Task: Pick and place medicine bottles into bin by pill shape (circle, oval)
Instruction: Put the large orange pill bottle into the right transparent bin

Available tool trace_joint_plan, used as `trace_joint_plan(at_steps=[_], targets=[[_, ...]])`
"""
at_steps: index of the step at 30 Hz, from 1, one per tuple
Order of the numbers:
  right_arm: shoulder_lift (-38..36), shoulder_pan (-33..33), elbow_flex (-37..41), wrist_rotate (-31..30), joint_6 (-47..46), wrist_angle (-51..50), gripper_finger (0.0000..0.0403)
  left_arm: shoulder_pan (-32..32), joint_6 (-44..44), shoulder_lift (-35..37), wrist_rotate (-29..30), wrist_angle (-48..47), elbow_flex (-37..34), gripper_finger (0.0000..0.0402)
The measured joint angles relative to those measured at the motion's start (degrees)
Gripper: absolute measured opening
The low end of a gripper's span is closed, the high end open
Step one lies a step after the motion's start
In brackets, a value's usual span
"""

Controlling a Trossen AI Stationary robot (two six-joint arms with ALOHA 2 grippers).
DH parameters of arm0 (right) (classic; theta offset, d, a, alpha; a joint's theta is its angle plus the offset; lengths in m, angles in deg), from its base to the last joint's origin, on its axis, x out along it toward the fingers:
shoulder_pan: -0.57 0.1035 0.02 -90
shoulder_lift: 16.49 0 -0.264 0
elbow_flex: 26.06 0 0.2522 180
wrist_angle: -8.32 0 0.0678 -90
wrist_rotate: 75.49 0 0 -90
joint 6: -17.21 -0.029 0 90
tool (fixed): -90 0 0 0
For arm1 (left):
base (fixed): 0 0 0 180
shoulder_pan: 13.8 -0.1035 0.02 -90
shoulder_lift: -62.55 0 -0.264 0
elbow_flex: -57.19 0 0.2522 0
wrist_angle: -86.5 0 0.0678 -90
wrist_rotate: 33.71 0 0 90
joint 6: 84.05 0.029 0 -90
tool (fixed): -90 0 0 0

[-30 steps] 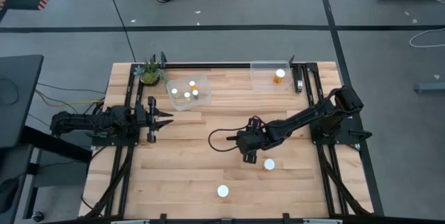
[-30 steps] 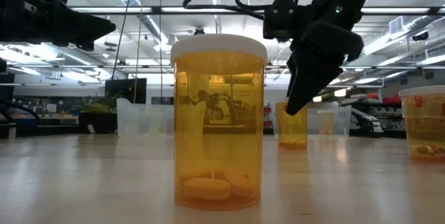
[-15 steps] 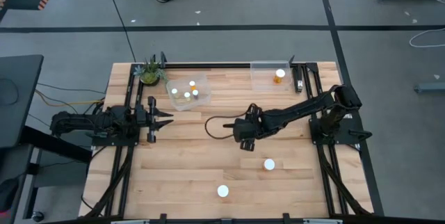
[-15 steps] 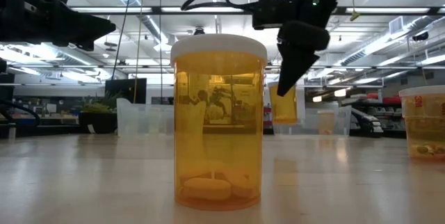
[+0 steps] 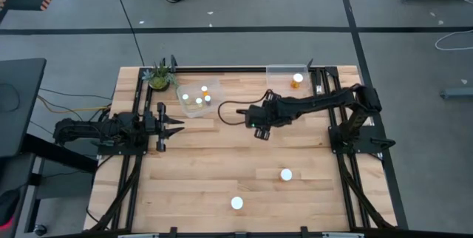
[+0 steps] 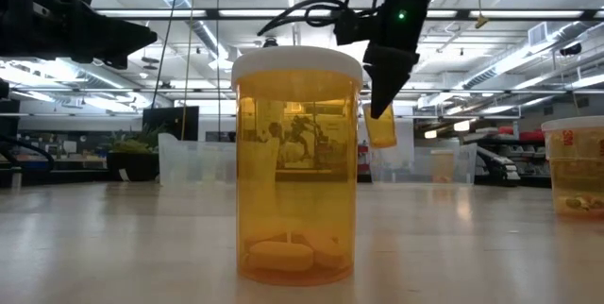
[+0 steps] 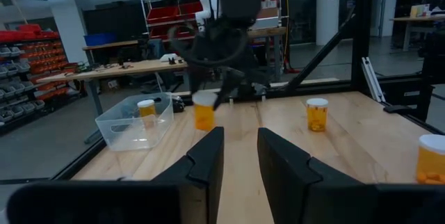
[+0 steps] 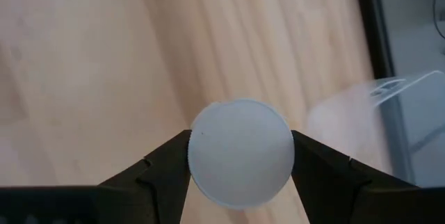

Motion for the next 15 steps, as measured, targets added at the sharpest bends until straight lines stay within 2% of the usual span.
trace_joint_plan(at_steps=[9, 15], targets=[[0.0, -7.4, -1.7, -0.2, 3.8, -1.9, 0.0232, 0.0, 0.0, 0.0, 0.0, 0.0, 0.0, 0.0097], [0.0, -12.4, -1.7, -6.9, 1.1, -6.3, 0.0232, 0.0, 0.0, 0.0, 0.0, 0.0, 0.0, 0.01]])
